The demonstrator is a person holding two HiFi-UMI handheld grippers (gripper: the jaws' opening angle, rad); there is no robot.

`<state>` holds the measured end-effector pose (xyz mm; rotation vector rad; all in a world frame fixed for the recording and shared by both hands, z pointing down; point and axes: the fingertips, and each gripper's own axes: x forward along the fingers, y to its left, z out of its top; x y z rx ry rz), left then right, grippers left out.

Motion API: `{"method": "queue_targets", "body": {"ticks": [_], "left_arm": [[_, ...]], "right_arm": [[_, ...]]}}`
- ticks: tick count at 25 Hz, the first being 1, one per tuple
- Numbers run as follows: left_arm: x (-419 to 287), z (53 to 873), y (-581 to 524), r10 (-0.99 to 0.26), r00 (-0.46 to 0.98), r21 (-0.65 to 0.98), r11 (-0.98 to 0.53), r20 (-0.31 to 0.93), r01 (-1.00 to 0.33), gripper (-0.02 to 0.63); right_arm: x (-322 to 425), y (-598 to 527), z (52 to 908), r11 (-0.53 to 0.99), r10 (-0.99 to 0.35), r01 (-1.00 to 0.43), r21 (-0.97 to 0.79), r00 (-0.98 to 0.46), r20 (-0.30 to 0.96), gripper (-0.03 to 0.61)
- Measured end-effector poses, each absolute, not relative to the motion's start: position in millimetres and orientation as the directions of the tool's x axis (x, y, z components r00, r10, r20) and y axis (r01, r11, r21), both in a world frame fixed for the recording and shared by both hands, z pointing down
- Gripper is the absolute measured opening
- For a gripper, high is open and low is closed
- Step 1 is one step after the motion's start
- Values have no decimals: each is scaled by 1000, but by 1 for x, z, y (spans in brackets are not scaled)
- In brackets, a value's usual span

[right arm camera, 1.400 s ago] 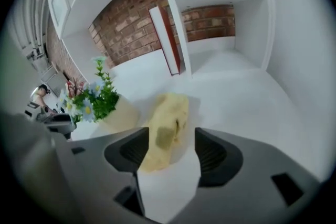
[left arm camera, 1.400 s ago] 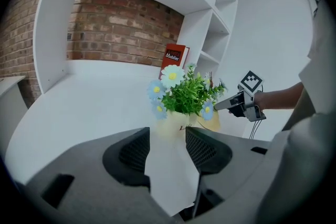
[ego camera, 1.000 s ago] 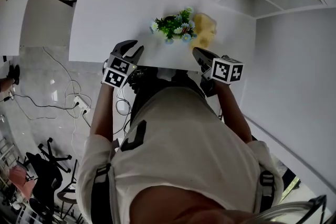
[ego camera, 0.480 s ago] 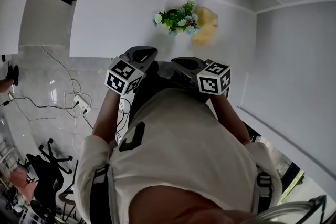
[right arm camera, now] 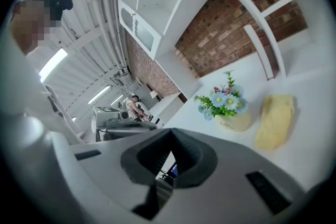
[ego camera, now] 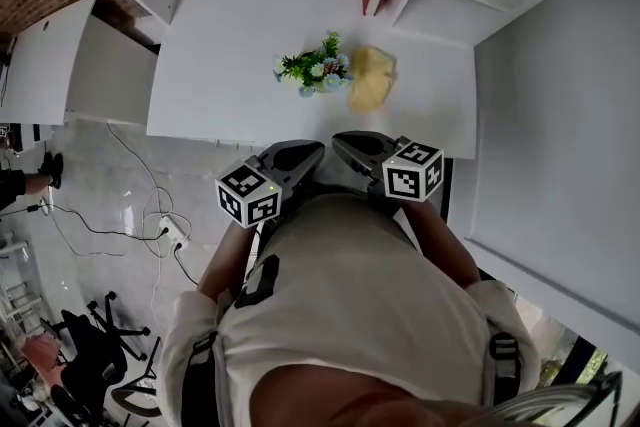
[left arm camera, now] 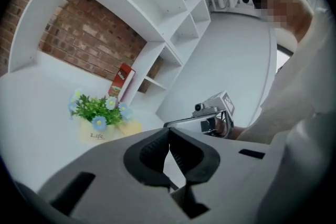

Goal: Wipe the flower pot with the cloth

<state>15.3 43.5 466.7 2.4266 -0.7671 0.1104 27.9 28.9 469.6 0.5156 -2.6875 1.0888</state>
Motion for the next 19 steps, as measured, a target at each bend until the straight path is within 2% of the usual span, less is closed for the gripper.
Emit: {"method": "queue_targets", "body": {"ticks": [3, 7, 14, 19], "left_arm": [[58, 466, 65, -459, 859, 511, -695, 227, -506, 20], [98, 474, 97, -395, 870, 463, -737, 296, -492, 21], [106, 487, 130, -413, 833, 480, -684, 368, -550, 20], [112, 482, 136, -391, 834, 460, -703, 389, -543, 20]], "right_arm": [[58, 42, 471, 651, -261, -379, -658, -925, 275, 11], [89, 65, 471, 604, -260, -324, -728, -944, 204, 11], [100, 105, 474, 602, -178, -243, -761, -969, 169, 9], [110, 109, 467, 595, -220, -244, -766, -966, 137, 11]]}}
